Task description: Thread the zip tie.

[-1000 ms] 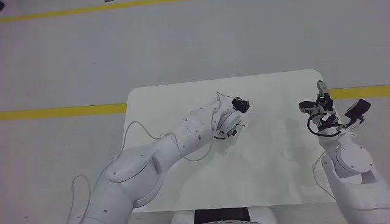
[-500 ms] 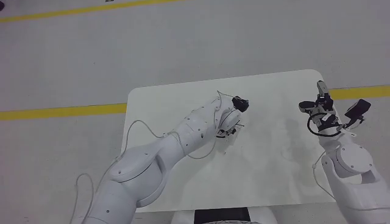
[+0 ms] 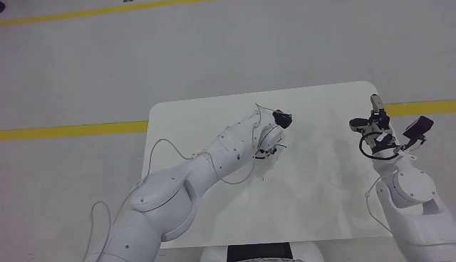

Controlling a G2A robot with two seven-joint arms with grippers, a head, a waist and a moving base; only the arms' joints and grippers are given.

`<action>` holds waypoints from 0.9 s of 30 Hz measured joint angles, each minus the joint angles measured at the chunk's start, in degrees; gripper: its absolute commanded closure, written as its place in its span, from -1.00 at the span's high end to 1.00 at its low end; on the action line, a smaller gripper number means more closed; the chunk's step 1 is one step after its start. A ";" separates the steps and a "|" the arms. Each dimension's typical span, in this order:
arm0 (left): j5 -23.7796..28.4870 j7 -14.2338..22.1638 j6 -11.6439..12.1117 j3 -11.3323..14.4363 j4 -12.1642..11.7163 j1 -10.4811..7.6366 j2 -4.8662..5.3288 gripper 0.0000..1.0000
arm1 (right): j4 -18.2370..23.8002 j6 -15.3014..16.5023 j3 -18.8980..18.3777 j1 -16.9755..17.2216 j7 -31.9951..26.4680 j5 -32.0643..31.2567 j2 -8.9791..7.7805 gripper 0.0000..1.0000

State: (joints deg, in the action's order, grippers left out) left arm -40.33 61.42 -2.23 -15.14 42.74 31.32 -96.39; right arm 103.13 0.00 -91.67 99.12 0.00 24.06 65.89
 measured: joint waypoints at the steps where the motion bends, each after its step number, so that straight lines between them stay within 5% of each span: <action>1: 0.03 0.13 0.02 -0.13 0.24 -0.04 0.04 -1.00 | 0.00 0.00 0.00 0.00 0.00 0.00 0.00 1.00; 11: 1.26 0.94 1.11 -2.32 3.12 0.27 1.34 -1.00 | 0.00 0.00 0.00 0.00 0.00 0.00 0.00 1.00; 17: 2.02 1.05 1.83 -4.57 6.13 0.83 3.04 -1.00 | 0.00 0.00 0.00 0.00 0.00 0.00 0.00 1.00; 23: 2.56 2.13 3.40 -7.98 11.23 1.98 5.88 -1.00 | 0.00 0.00 0.00 0.00 0.00 0.00 0.00 1.00; 27: 3.19 2.75 5.63 -11.82 16.30 3.81 8.77 -1.00 | 0.00 0.00 0.00 0.00 0.00 0.00 0.00 1.00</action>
State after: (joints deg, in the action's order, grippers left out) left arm -37.14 64.17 3.40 -26.96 59.04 35.12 -87.63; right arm 103.13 0.00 -91.67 99.12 0.00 24.06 65.89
